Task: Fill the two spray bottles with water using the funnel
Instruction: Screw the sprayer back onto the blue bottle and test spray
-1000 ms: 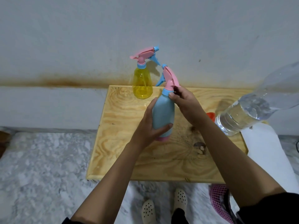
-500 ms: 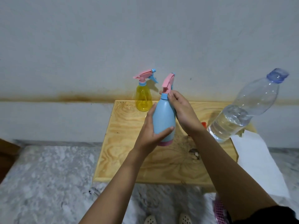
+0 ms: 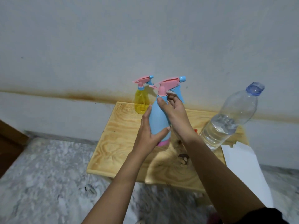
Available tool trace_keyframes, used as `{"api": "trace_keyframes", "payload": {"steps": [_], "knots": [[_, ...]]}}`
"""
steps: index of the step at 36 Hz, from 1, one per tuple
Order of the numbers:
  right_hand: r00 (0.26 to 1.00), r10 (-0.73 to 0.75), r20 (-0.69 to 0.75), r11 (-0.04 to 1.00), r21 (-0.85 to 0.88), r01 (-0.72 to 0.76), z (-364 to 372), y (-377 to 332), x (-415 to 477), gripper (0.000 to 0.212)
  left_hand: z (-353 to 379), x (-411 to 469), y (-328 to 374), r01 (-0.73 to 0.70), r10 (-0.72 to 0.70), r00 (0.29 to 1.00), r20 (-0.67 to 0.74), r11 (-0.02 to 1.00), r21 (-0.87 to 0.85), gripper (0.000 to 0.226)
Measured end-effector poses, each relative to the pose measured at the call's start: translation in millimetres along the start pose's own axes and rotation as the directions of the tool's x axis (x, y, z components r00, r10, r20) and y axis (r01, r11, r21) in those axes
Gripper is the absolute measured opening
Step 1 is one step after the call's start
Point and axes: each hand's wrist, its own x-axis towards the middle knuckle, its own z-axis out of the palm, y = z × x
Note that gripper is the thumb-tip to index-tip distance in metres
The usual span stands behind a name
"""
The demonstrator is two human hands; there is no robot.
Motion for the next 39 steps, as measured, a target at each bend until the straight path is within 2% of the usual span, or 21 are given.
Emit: {"api": "trace_keyframes", "payload": {"steps": [3,5,7,10,13,15,17,20,24,26,28,30,34,36,39], "knots": [[0.998,0.016,0.058,0.999,0.036,-0.018,-4,-3,-3,0.022,2,-1,3,-0.008,0.007,0.999,-0.036,1.000,-0.022,0.083],[0.996,0.018,0.084,0.999,0.040,-0.022,-8,-3,-3,0.018,2,-1,5,-0.008,0.007,0.999,-0.044,1.000,-0.028,0.083],[0.996,0.024,0.080,0.996,0.079,-0.030,-10,-1,-5,0.013,2,-1,6,-0.010,0.009,0.999,-0.038,1.000,-0.025,0.084],[0.998,0.007,0.069,0.985,0.174,-0.019,-12,0,-6,0.021,2,-2,7,-0.014,0.013,0.999,-0.032,0.999,-0.035,0.085],[0.993,0.013,0.120,0.988,0.150,-0.031,-15,0,-5,0.031,-1,-4,8,-0.024,0.022,0.999,-0.023,0.997,-0.069,0.083],[0.991,0.015,0.135,0.988,0.153,-0.036,-15,-1,-6,0.027,-2,-5,10,-0.026,0.026,1.000,-0.006,0.995,-0.101,0.081],[0.996,0.002,0.093,0.979,0.205,-0.021,-15,0,-6,0.018,-4,-6,12,-0.028,0.029,1.000,0.010,0.993,-0.117,0.080],[0.999,-0.043,-0.024,0.961,0.272,0.048,-13,-2,-8,0.029,-5,-5,15,-0.027,0.030,0.999,0.019,0.991,-0.127,0.082],[1.000,0.021,0.012,0.899,0.438,-0.024,-14,-7,-9,0.022,-5,-4,19,0.015,-0.013,1.000,0.010,0.985,-0.171,0.079],[0.997,0.034,0.067,0.933,0.355,-0.055,-15,-10,-7,0.020,-6,-4,22,0.019,-0.016,1.000,0.024,0.987,-0.162,0.077],[0.993,0.030,0.117,0.978,0.200,-0.053,-14,-14,-5,0.023,-6,-4,25,0.028,-0.023,0.999,0.035,0.986,-0.163,0.075],[0.995,0.030,0.099,0.994,0.104,-0.040,-14,-16,-3,0.024,-7,-3,26,0.024,-0.019,0.999,0.028,0.985,-0.173,0.075],[0.999,0.021,0.041,0.988,0.150,-0.027,-13,-20,-2,0.028,-9,-4,27,-0.009,0.017,0.999,0.043,0.986,-0.168,0.078],[0.994,0.061,0.094,0.979,0.189,-0.078,-13,-21,-3,0.023,-10,-5,26,-0.004,0.013,0.999,0.049,0.985,-0.174,0.078],[0.989,0.053,0.139,0.990,0.119,-0.070,-13,-21,-3,0.015,-11,-5,23,0.013,-0.003,0.999,0.052,0.984,-0.176,0.079]]}}
